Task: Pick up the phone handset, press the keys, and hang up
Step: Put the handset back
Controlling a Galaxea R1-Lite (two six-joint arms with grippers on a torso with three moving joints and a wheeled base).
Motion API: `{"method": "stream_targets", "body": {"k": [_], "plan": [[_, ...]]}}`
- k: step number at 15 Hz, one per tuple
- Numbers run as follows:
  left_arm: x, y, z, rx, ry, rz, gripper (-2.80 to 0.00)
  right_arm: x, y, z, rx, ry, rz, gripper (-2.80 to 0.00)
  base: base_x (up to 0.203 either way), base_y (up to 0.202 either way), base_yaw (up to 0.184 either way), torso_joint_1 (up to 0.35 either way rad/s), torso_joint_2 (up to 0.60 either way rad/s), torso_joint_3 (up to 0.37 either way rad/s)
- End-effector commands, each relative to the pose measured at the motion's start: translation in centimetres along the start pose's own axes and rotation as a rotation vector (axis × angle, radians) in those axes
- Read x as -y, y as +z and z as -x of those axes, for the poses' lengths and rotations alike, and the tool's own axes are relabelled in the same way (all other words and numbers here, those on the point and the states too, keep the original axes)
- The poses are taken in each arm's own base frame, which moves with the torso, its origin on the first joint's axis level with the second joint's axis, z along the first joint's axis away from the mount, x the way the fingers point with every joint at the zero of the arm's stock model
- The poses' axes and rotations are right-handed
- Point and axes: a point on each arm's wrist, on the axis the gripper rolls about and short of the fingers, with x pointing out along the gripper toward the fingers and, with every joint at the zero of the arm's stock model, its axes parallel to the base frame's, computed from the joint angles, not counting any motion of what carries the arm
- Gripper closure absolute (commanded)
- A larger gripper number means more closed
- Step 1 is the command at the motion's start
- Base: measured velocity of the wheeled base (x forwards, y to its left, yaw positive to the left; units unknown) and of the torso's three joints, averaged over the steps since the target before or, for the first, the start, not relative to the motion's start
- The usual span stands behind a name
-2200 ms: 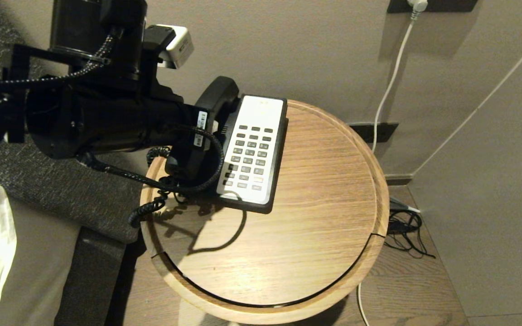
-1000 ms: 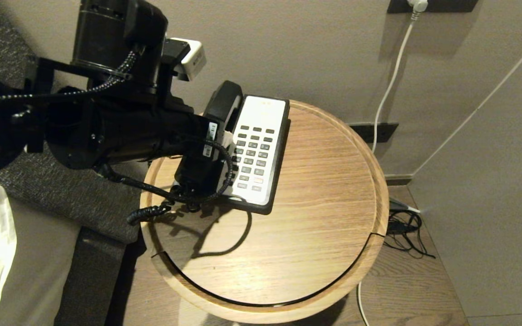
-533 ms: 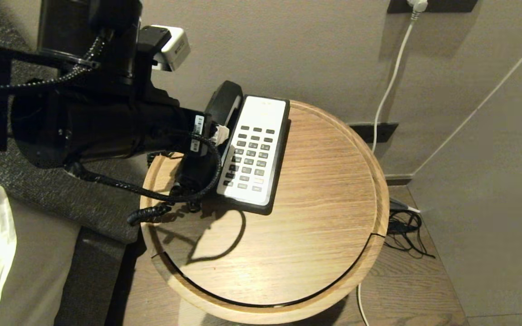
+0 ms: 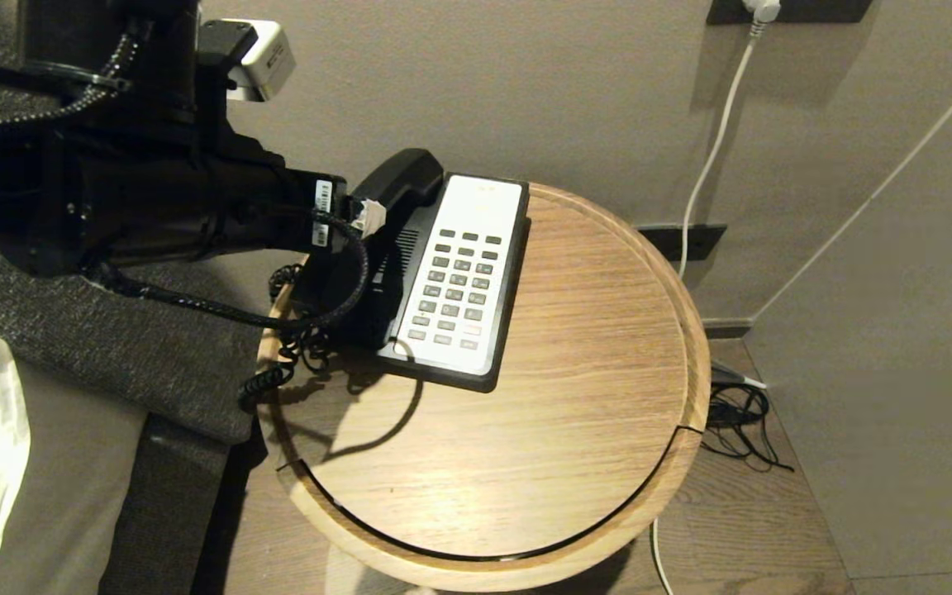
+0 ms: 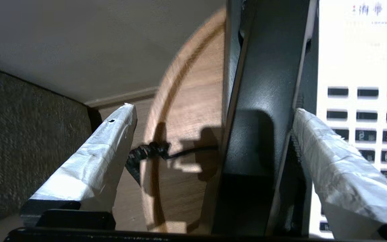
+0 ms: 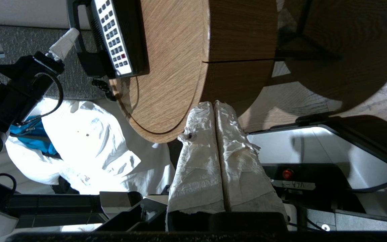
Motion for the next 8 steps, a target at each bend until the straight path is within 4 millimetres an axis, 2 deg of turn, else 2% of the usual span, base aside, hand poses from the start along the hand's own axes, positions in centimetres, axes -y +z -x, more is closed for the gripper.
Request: {"method": "stream_targets", "body": {"k": [1,8], "plan": [[0.1,-0.06,0.1,-0.001,-0.004,0.0,-2.8,0.0,0.0,-0.05,-0.004,-0.002,-0.004,0.0,0.0,0.0,0.0,0.0,0.0,0.0],[0.49,0.21,0.38,0.01,-0.036,0.001,-2.8,0.14,-0.06,-0.24,-0.004,-0.002,-0.004,0.0,0.0,0.0,0.0,0.0,0.0,0.0]]}}
